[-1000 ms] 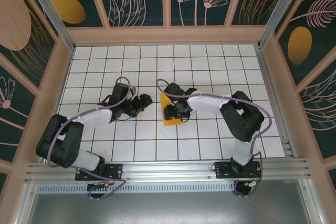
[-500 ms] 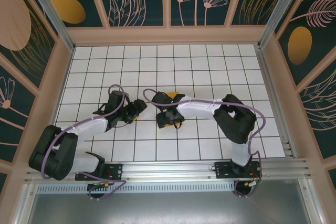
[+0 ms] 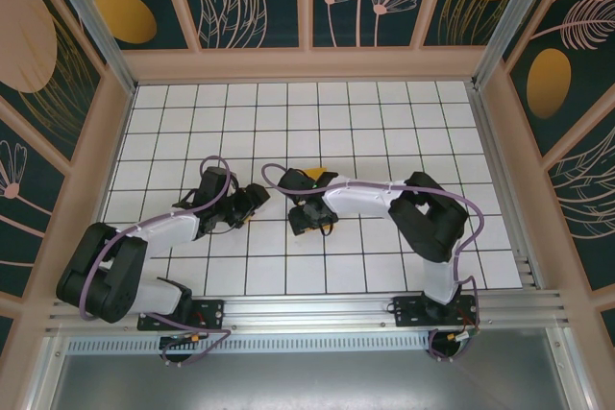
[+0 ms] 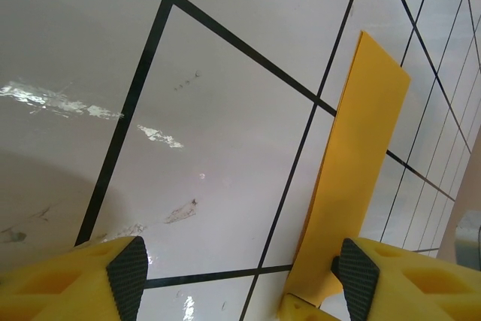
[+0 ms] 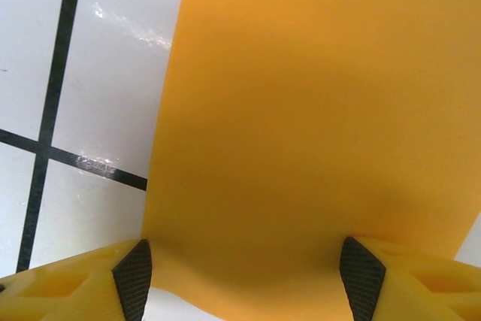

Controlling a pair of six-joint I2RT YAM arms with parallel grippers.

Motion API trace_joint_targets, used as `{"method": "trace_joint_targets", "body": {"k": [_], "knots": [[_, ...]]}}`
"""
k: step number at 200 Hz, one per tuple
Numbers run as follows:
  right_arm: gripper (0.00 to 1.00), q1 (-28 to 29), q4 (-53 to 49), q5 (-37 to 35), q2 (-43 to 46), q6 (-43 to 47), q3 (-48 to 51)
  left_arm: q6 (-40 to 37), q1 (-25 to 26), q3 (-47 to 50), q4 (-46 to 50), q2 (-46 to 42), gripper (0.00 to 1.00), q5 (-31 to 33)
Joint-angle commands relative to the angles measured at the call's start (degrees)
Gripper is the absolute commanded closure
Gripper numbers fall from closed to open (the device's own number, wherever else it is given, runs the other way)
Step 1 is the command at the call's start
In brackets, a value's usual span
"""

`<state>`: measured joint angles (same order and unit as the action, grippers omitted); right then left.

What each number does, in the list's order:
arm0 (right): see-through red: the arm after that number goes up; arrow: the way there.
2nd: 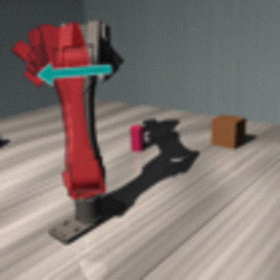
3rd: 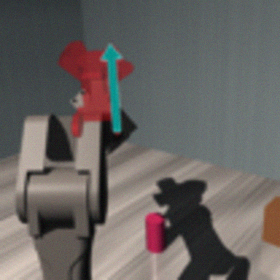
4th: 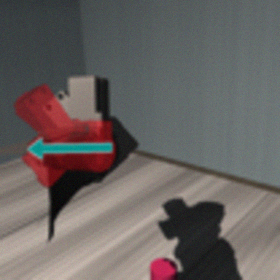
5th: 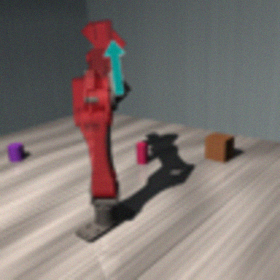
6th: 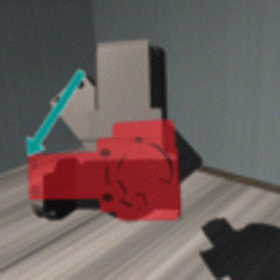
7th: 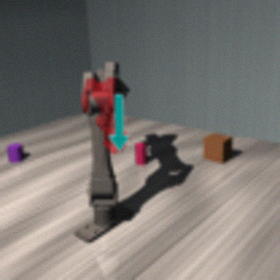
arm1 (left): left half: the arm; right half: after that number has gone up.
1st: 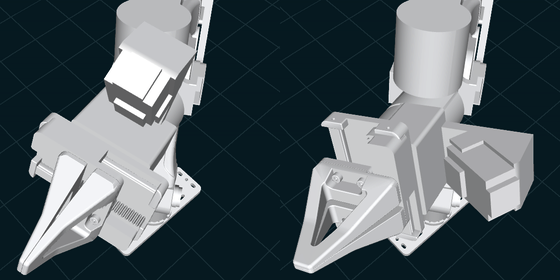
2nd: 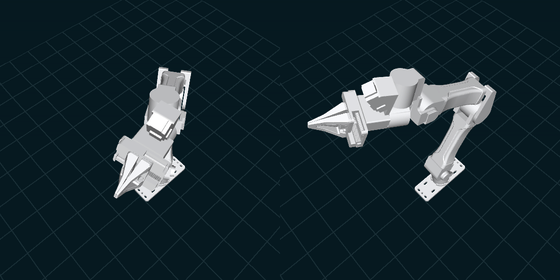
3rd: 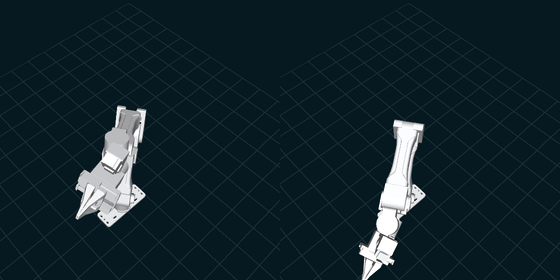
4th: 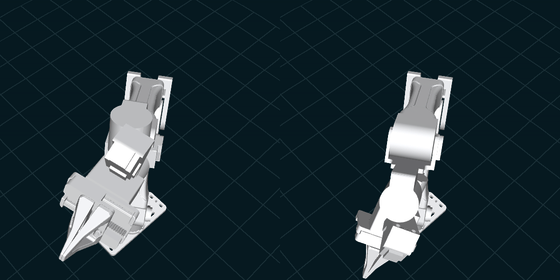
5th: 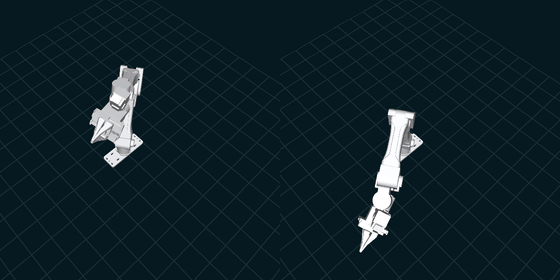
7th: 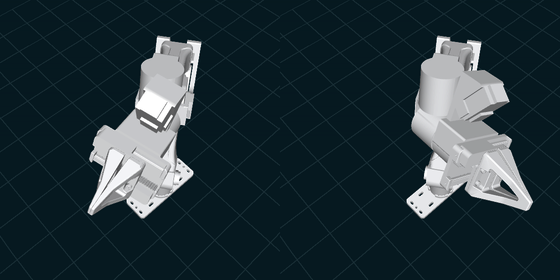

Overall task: Fold a paper plane with a square sheet of paper (pick it up from the middle)
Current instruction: Fold the triangle a second time at the center of the table.

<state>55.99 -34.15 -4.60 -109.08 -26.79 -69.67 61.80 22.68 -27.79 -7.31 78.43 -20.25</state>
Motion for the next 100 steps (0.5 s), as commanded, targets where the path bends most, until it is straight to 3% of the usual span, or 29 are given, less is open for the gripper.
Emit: {"method": "trace_joint_targets", "body": {"k": [1,54,100], "knots": [[0.32,-0.16,-1.90,1.18,-3.99,0.86,1.99,-0.32,0.13,-1.04,-0.51,0.25,0.29,0.75],[0.35,-0.98,0.64,3.46,-3.49,1.36,3.55,-0.97,0.16,-1.64,0.17,-0.06,0.29,0.54],[0.34,-4.62,6.99,14.44,0.03,3.10,9.05,-1.41,0.09,-1.75,0.30,0.09,0.29,0.15]]}}
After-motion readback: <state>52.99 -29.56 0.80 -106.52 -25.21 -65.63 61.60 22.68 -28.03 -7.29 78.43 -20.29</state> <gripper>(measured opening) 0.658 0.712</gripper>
